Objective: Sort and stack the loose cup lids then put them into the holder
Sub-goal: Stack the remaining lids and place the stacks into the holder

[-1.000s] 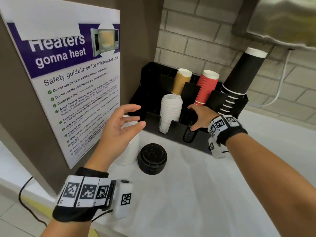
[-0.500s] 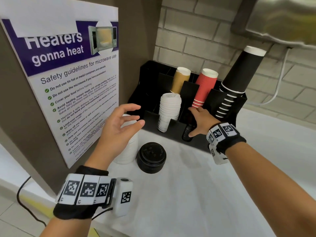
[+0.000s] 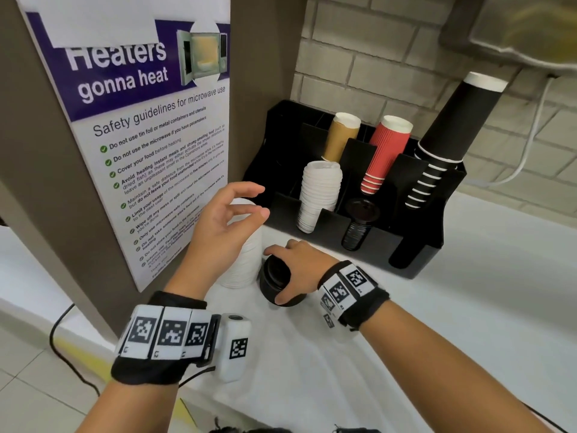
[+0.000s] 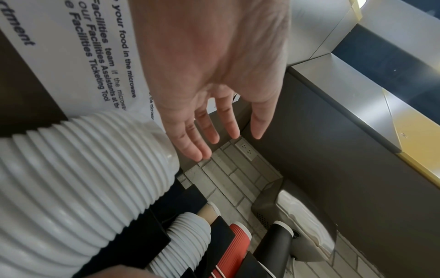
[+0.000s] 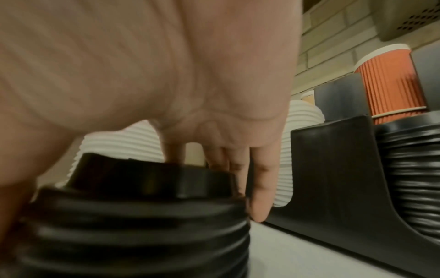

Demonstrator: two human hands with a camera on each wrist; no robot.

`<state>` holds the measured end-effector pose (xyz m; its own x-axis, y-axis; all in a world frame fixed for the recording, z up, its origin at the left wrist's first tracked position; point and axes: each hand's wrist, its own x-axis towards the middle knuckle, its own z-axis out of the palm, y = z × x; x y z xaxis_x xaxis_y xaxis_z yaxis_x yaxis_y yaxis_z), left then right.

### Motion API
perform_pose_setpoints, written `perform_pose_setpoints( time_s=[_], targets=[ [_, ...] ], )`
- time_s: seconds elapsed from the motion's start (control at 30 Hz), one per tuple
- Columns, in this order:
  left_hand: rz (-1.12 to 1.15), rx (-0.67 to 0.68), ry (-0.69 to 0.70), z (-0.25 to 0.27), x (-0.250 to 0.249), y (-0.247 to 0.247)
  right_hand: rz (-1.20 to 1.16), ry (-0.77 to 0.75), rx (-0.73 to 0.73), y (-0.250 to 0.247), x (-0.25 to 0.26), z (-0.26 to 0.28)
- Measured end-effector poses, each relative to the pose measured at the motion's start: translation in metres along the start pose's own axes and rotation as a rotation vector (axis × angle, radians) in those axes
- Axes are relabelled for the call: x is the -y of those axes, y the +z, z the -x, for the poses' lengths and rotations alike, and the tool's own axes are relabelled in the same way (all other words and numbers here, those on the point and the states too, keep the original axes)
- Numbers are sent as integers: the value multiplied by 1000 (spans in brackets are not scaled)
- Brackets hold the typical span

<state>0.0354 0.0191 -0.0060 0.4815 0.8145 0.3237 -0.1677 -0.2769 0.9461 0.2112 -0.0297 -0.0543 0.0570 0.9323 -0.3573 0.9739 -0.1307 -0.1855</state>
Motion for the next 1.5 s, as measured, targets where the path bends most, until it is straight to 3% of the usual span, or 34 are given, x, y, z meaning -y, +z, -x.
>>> perform_pose_setpoints(
  time_s=[0.2,0.3,0.43,0.53,0.73,1.23,1.37,1.43,1.5],
  targets=[
    [5,4,-6,-1,1,-4,-91,-8,-61,-8,-5,3],
    [-1,27,0,-1,2,1,-366,-63,-219,-26,-11,20],
    [-16,282,-72,2,7,11,-895,-171,-404,-41,-4,56],
    [60,444,-72,5,11,22,-1071,-261,-433,-41,5,75],
    [136,434,9,4,10,30,-1130,-251,-500,-40,2,90],
    [139,427,3,-4,15,38,-1061,-230,-574,-44,0,90],
    [108,299,-21,-8,12,30,-1103,-197,-717,-64,-20,90],
    [75,208,-4,-12,8,22,-1089,-135,-836,-82,-47,87],
    [54,137,5,-14,3,13,-977,-33,-857,-99,-76,81]
  ],
)
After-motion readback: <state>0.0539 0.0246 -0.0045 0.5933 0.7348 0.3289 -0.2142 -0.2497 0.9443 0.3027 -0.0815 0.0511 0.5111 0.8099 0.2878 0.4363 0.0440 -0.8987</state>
